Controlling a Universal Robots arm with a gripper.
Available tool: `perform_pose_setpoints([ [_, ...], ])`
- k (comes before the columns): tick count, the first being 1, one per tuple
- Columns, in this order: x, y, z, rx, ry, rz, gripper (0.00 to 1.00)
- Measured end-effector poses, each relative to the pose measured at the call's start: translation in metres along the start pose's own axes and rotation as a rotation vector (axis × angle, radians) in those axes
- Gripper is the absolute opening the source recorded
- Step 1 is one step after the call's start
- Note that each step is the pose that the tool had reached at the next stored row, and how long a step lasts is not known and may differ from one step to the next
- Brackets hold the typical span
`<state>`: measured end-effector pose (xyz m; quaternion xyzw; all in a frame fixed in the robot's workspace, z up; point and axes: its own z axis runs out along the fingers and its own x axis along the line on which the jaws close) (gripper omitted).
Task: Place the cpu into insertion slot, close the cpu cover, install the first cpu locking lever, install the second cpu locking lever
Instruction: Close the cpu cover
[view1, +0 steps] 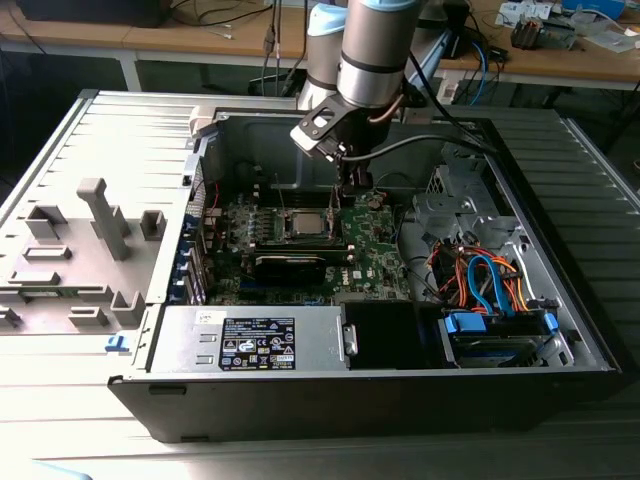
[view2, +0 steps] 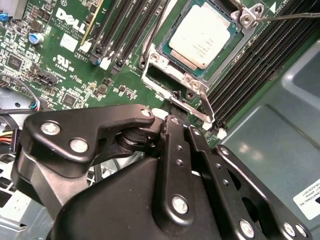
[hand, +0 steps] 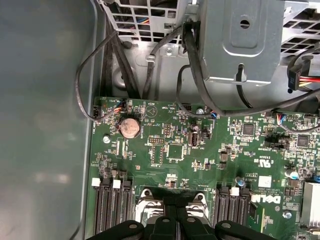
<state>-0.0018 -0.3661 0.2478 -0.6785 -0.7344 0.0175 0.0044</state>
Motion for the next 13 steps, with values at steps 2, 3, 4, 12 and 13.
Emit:
perform_pose_setpoints([
  [2, 0.0001, -0.0015, 0.0002, 0.0, 0.0, 0.0, 0.11],
  [3, 0.0002, -0.0026, 0.0003, 0.0, 0.0, 0.0, 0.11],
  [4, 0.0003, -0.0038, 0.0004, 0.0, 0.0, 0.0, 0.11],
  [12, 0.0017, -0.0201, 0.0043, 0.0001, 0.0, 0.0, 0.11],
  [13, 0.0019, -0.0221, 0.0051, 0.0, 0.0001, 0.0, 0.11],
])
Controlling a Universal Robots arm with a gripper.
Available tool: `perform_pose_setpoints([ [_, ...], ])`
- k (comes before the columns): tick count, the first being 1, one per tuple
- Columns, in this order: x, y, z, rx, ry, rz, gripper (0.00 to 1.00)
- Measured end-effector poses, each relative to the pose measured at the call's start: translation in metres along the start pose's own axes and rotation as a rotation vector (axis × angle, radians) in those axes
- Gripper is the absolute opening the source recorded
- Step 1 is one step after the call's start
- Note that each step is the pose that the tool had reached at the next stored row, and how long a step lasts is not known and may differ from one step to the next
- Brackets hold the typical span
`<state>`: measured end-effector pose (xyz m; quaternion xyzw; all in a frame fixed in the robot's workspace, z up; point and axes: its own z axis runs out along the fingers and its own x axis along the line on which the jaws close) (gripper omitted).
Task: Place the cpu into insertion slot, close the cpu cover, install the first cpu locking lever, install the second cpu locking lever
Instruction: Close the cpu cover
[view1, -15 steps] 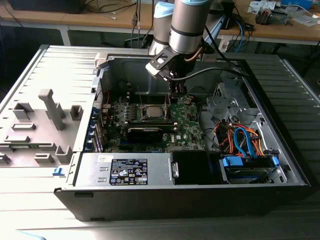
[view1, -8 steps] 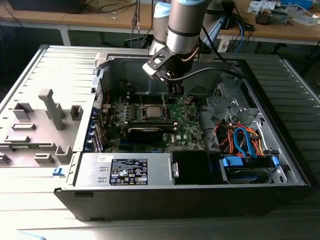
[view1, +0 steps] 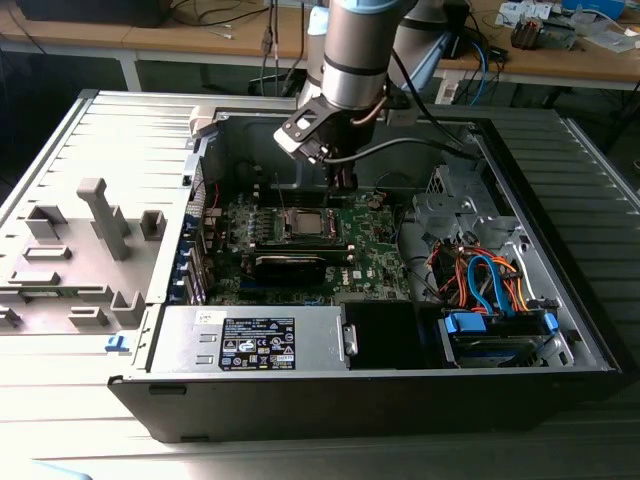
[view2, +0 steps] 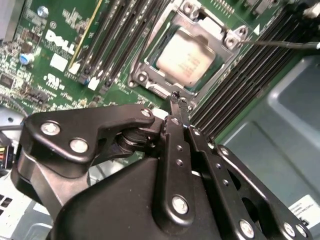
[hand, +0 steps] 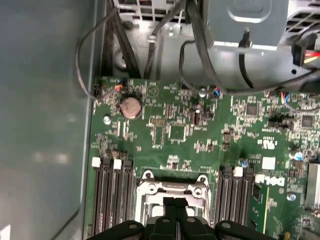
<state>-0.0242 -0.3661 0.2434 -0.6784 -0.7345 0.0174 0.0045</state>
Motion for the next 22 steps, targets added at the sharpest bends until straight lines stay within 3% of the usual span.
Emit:
perform_pose_setpoints([
  [6, 0.0011, -0.0122, 0.0044, 0.0, -0.0001, 0.0, 0.11],
  [9, 0.0021, -0.0233, 0.013, -0.0001, 0.0, 0.0, 0.11],
  [22, 0.0039, -0.0432, 0.0274, 0.0, 0.0, 0.0, 0.11],
])
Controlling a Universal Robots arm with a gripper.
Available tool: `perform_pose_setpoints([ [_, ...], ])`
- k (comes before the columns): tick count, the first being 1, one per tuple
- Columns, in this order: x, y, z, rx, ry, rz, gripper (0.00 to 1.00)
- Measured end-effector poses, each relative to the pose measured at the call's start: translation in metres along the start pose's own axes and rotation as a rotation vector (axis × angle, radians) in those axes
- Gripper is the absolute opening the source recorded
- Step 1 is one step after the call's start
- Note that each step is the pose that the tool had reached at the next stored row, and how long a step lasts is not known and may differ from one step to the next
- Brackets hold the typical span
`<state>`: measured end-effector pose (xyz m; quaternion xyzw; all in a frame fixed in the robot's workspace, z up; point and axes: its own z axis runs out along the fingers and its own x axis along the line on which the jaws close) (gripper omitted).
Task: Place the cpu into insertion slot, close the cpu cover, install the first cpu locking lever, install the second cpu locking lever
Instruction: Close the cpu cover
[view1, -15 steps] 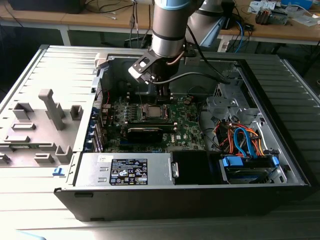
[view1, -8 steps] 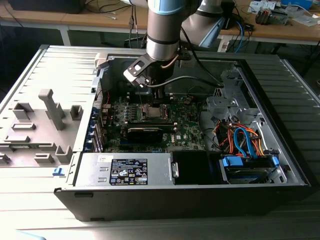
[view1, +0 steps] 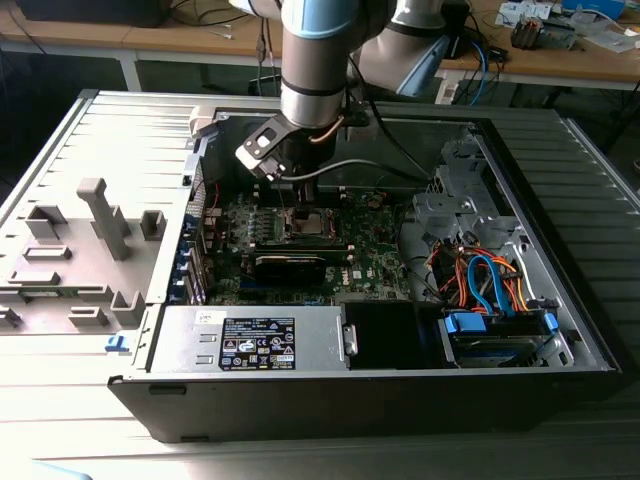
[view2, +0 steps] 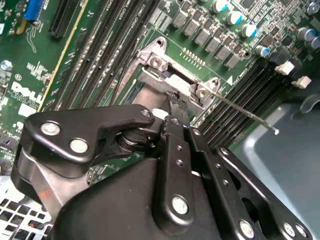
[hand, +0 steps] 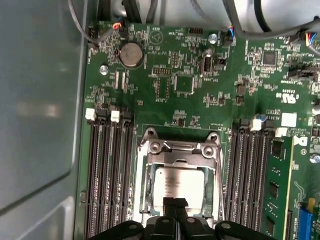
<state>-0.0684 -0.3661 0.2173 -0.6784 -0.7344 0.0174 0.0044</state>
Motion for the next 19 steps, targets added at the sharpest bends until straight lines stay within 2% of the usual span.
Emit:
perform_pose_setpoints([
  [3, 0.0002, -0.0008, 0.0066, 0.0, 0.0, 0.0, 0.11],
  [11, 0.0002, -0.0005, 0.0123, 0.0006, -0.0018, 0.0, 0.11],
  [13, 0.0004, -0.0001, 0.011, -0.001, -0.001, 0.0, 0.11],
  [14, 0.0001, 0.0009, 0.0082, 0.0002, -0.002, 0.0, 0.11],
  [19, -0.001, 0.0129, 0.0038, 0.0095, -0.0016, 0.0, 0.11],
])
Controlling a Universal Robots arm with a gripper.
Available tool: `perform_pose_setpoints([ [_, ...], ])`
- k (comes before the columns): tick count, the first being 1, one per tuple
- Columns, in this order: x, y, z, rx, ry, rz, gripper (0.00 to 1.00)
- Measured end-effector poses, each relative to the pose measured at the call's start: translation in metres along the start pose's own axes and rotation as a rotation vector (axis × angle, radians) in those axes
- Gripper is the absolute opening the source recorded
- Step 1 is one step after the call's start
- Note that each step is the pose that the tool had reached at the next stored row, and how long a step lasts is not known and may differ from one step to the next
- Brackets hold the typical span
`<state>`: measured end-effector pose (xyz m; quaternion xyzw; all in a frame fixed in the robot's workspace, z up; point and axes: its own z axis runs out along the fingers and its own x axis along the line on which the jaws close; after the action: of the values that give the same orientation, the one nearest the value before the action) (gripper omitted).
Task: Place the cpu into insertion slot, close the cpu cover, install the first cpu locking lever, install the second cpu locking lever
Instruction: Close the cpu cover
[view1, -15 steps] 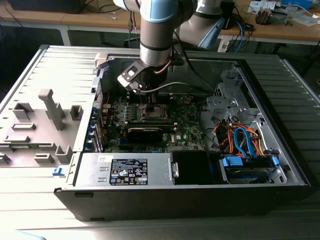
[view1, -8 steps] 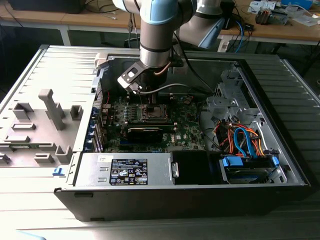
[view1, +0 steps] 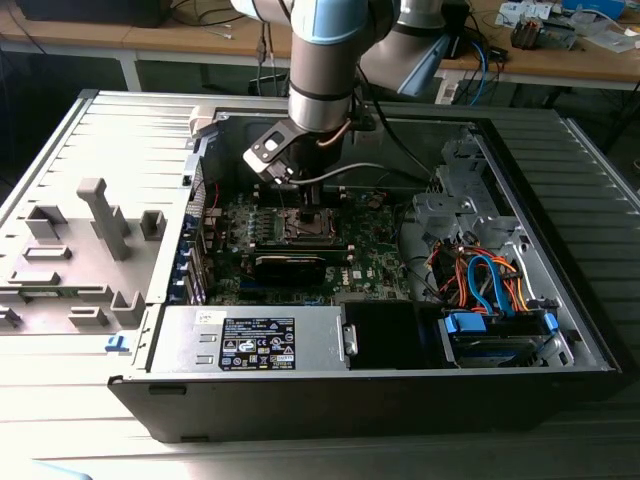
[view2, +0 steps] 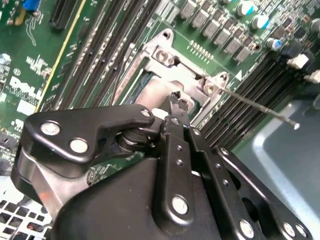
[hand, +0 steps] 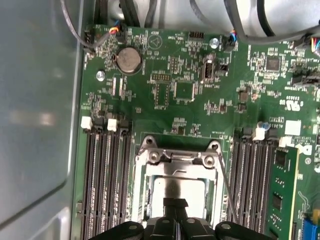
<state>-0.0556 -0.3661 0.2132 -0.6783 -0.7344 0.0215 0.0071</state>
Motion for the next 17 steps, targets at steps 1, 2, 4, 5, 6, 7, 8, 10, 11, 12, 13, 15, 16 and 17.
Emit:
perform_pose_setpoints([
  [1, 0.0, 0.0013, -0.0005, 0.001, 0.0003, 0.0, 0.11],
  [2, -0.0002, 0.0027, -0.0017, 0.002, 0.0004, 0.0, 0.11],
  [4, -0.0004, 0.0046, -0.0047, 0.0037, 0.0005, 0.0, 0.11],
  [5, -0.0005, 0.005, -0.0061, 0.0041, 0.0005, 0.0, 0.11],
  [6, -0.0006, 0.0055, -0.0091, 0.0046, 0.0006, 0.0, 0.11],
  [7, -0.0006, 0.0054, -0.0108, 0.0047, 0.0005, 0.0, 0.11],
  [8, -0.0006, 0.0054, -0.0123, 0.0048, 0.0005, 0.0, 0.11],
  [10, -0.0007, 0.0052, -0.0178, 0.0047, 0.0007, 0.0, 0.11],
  [11, -0.0008, 0.0051, -0.0198, 0.0046, 0.0008, 0.0, 0.11],
  [12, -0.0008, 0.0051, -0.0216, 0.0047, 0.0007, 0.0, 0.11],
  [13, -0.0008, 0.005, -0.0233, 0.0047, 0.0007, 0.0, 0.11],
  [15, -0.0009, 0.0049, -0.0256, 0.0047, 0.0007, 0.0, 0.11],
  [16, -0.0009, 0.0048, -0.027, 0.0047, 0.0007, 0.0, 0.11],
  [17, -0.0009, 0.0048, -0.0281, 0.0047, 0.0008, 0.0, 0.11],
])
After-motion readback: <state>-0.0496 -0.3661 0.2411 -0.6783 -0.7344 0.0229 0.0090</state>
